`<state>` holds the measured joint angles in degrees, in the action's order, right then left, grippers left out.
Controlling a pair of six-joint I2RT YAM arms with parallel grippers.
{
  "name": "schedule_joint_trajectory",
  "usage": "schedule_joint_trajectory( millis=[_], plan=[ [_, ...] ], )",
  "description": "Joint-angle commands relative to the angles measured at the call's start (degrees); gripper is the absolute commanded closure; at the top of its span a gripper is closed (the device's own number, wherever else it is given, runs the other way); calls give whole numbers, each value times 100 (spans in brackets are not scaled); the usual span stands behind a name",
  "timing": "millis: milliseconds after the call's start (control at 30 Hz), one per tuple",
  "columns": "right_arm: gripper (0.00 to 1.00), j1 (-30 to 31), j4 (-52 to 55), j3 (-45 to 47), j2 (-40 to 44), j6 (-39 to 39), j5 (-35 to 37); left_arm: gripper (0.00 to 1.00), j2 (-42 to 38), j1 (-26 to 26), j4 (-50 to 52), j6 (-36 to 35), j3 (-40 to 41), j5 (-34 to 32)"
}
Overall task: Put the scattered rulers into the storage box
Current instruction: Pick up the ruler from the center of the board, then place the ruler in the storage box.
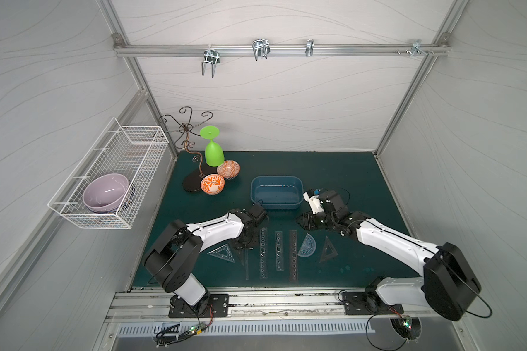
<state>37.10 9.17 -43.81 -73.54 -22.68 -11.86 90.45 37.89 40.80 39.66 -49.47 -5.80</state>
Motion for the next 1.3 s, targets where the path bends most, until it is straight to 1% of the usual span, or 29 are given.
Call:
schedule_joint_trajectory(
  millis=[0,100,233,300,400,467,500,567,600,700,767,867,967,1100,1133,1267],
  plan=[
    [52,-171,235,85,393,-64,-150,100,-362,16,467,-406,-389,-338],
    [54,-315,277,225,865,-75,-159,100,-718,17,758,-886,-700,-560],
    [55,-357,53,679,1760,9,-110,100,-1131,17,956,-1810,-1220,-749],
    [55,-360,-109,974,2176,-15,-71,100,-1234,16,856,-2317,-1542,-744],
    [55,-353,-491,1432,2627,4,-143,100,-1152,17,369,-3382,-1988,-728],
    [55,-359,-685,1665,2839,79,-175,100,-848,9,259,-4181,-2405,-544],
    [54,-354,-716,1753,2913,159,-181,100,-621,8,260,-4656,-2658,-351],
    [50,-352,-634,1842,3080,290,-96,100,-90,-49,373,-5320,-3247,104],
    [49,-346,-632,1894,3171,367,-51,100,228,-115,517,-5658,-3615,453],
    [48,-333,-832,2165,3431,437,65,100,1225,-315,1072,-6302,-4852,1162],
    [47,-288,-1082,2412,3630,407,117,100,1898,-449,1443,-6566,-5751,1512],
    [47,-197,-1200,2564,3818,374,246,100,2574,-522,1488,-6958,-6480,1464],
    [47,-190,-1180,2557,3818,391,337,100,3132,-613,1454,-7111,-7094,1542],
    [46,-187,-1182,2549,3691,409,441,100,4005,-640,2044,-7445,-8241,1363],
    [45,-193,-1199,2553,3661,414,464,100,4136,-647,2077,-7508,-8372,1270],
    [44,-186,-1254,2575,3592,415,615,100,4252,-658,1788,-7770,-8149,1060]
  ],
)
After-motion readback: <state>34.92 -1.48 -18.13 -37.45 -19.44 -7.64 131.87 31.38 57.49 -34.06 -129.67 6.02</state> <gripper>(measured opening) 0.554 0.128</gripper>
